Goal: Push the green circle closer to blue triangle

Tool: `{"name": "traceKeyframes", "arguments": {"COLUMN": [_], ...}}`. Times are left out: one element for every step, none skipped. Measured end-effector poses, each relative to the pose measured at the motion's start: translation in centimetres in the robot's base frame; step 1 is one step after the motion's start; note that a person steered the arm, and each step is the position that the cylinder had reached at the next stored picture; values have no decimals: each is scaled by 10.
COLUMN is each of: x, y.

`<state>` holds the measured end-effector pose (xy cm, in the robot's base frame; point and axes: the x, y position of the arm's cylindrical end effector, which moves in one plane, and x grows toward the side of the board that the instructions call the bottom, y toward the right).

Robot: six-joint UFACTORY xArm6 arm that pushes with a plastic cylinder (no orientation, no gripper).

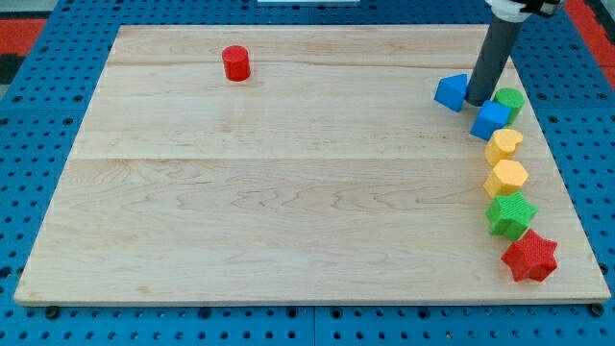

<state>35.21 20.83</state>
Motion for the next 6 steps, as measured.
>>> {"name": "traceKeyframes", "arguments": {"x": [-19, -56, -57, -39, -25, -12], "y": [-13, -7, 84, 126, 77, 24]}}
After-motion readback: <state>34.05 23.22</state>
